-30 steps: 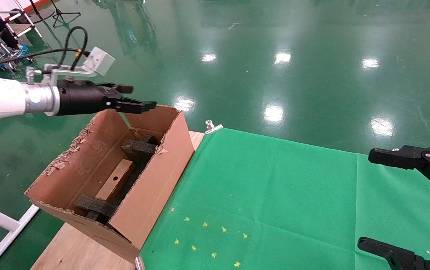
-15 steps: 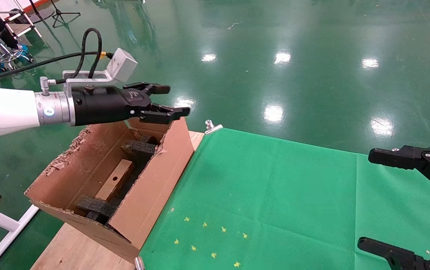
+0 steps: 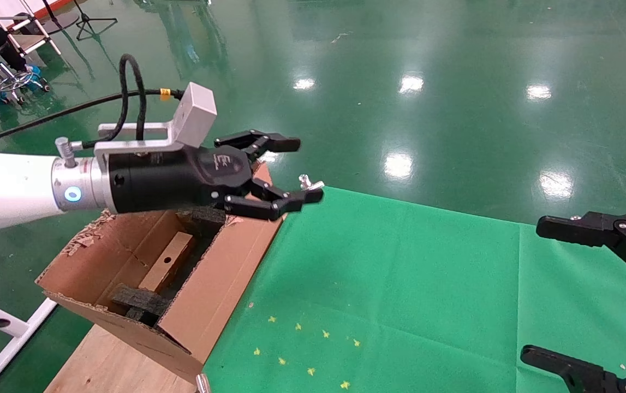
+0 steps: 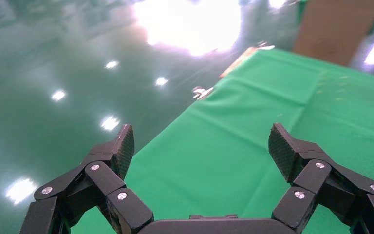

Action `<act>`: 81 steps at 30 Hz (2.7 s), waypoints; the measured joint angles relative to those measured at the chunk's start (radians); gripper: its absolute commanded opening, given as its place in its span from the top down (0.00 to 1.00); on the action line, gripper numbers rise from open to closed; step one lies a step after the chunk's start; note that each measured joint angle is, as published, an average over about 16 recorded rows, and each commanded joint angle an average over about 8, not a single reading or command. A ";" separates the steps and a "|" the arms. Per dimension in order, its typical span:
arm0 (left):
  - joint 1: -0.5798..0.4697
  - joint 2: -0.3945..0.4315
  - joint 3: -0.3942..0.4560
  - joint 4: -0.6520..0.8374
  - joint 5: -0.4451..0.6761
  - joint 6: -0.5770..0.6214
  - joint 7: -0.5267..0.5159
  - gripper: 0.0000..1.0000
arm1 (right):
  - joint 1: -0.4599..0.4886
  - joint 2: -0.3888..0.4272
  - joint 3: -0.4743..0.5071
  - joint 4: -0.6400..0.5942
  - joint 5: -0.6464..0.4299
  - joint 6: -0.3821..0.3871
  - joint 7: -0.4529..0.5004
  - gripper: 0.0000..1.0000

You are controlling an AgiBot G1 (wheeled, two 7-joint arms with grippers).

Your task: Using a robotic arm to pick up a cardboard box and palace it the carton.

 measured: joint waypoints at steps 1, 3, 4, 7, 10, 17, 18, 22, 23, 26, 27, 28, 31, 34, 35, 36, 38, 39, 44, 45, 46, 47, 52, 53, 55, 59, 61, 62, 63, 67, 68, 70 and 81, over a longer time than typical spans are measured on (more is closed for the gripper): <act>0.012 -0.002 -0.005 -0.017 -0.017 0.007 0.004 0.00 | 0.000 0.000 0.000 0.000 0.000 0.000 0.000 0.00; 0.038 -0.006 -0.014 -0.051 -0.052 0.020 0.011 0.00 | 0.000 0.000 0.000 0.000 0.000 0.000 0.000 0.00; 0.050 -0.008 -0.019 -0.068 -0.069 0.027 0.015 0.00 | 0.000 0.000 0.000 0.000 0.000 0.000 0.000 0.00; 0.088 -0.014 -0.034 -0.119 -0.121 0.047 0.025 0.00 | 0.000 0.000 0.000 0.000 0.000 0.000 0.000 0.00; 0.125 -0.020 -0.048 -0.170 -0.173 0.067 0.036 0.00 | 0.000 0.000 0.000 0.000 0.000 0.000 0.000 0.00; 0.200 -0.032 -0.077 -0.272 -0.277 0.108 0.058 0.00 | 0.000 0.000 -0.001 0.000 0.000 0.000 0.000 0.00; 0.208 -0.033 -0.080 -0.283 -0.288 0.112 0.060 0.00 | 0.000 0.000 -0.001 0.000 0.001 0.000 0.000 0.00; 0.231 -0.037 -0.089 -0.314 -0.320 0.125 0.066 0.00 | 0.000 0.000 -0.001 0.000 0.001 0.001 0.000 0.00; 0.235 -0.037 -0.091 -0.319 -0.325 0.127 0.067 0.00 | 0.000 0.000 -0.001 0.000 0.001 0.001 0.000 0.00; 0.240 -0.038 -0.093 -0.327 -0.333 0.130 0.069 0.00 | 0.000 0.000 -0.001 0.000 0.001 0.001 0.000 0.00; 0.241 -0.039 -0.093 -0.328 -0.334 0.130 0.069 0.00 | 0.000 0.000 -0.001 0.000 0.001 0.001 0.000 0.00; 0.242 -0.039 -0.094 -0.329 -0.336 0.131 0.069 0.00 | 0.000 0.000 -0.001 0.000 0.001 0.001 0.000 0.00; 0.240 -0.039 -0.093 -0.325 -0.332 0.129 0.069 0.00 | 0.000 0.000 -0.001 0.000 0.001 0.001 0.000 0.00; 0.236 -0.038 -0.092 -0.320 -0.327 0.127 0.068 0.00 | 0.000 0.000 -0.001 0.000 0.001 0.001 0.000 0.00; 0.235 -0.038 -0.091 -0.318 -0.325 0.126 0.068 0.00 | 0.000 0.000 -0.001 0.000 0.001 0.001 0.000 0.00; 0.234 -0.038 -0.091 -0.317 -0.324 0.126 0.067 0.00 | 0.000 0.000 -0.001 0.000 0.001 0.001 0.000 0.00; 0.232 -0.037 -0.090 -0.315 -0.321 0.125 0.067 0.00 | 0.000 0.000 -0.001 0.000 0.001 0.001 0.000 0.00; 0.231 -0.037 -0.090 -0.313 -0.320 0.124 0.067 0.00 | 0.000 0.000 -0.001 0.000 0.001 0.001 0.000 0.00; 0.228 -0.037 -0.088 -0.309 -0.315 0.122 0.066 0.00 | 0.000 0.000 -0.001 0.000 0.001 0.001 0.000 0.00; 0.228 -0.036 -0.088 -0.309 -0.315 0.122 0.066 0.00 | 0.000 0.000 -0.001 0.000 0.001 0.001 0.000 0.00; 0.227 -0.036 -0.088 -0.308 -0.314 0.122 0.066 0.00 | 0.000 0.000 -0.001 0.000 0.001 0.001 0.000 0.00; 0.227 -0.036 -0.088 -0.308 -0.314 0.122 0.066 0.00 | 0.000 0.000 -0.001 0.000 0.001 0.001 0.000 0.00; 0.225 -0.036 -0.087 -0.305 -0.311 0.121 0.065 0.00 | 0.000 0.000 -0.001 0.000 0.001 0.001 0.000 0.00; 0.225 -0.036 -0.087 -0.305 -0.311 0.121 0.065 0.00 | 0.000 0.000 -0.001 0.000 0.001 0.001 0.000 0.00; 0.225 -0.036 -0.087 -0.305 -0.310 0.120 0.065 0.00 | 0.000 0.000 -0.001 0.000 0.001 0.001 0.000 0.00; 0.224 -0.036 -0.086 -0.304 -0.309 0.120 0.065 0.00 | 0.000 0.000 -0.001 0.000 0.001 0.001 0.000 0.00; 0.224 -0.035 -0.086 -0.303 -0.309 0.120 0.065 0.00 | 0.000 0.000 -0.001 0.000 0.001 0.001 0.000 0.00; 0.224 -0.035 -0.086 -0.303 -0.309 0.120 0.065 0.00 | 0.000 0.000 -0.001 0.000 0.001 0.001 0.000 0.00; 0.224 -0.035 -0.086 -0.303 -0.309 0.120 0.065 0.00 | 0.000 0.000 -0.001 0.000 0.001 0.001 0.000 0.00; 0.223 -0.035 -0.086 -0.303 -0.308 0.120 0.065 0.00 | 0.000 0.000 -0.001 0.000 0.001 0.001 0.000 0.00; 0.223 -0.035 -0.086 -0.303 -0.308 0.120 0.065 0.00 | 0.000 0.000 -0.001 0.000 0.001 0.001 0.000 0.00; 0.223 -0.035 -0.086 -0.302 -0.308 0.120 0.065 0.00 | 0.000 0.000 -0.001 0.000 0.001 0.001 0.000 0.00; 0.222 -0.035 -0.085 -0.302 -0.307 0.119 0.064 0.00 | 0.000 0.000 -0.001 0.000 0.001 0.001 0.000 0.00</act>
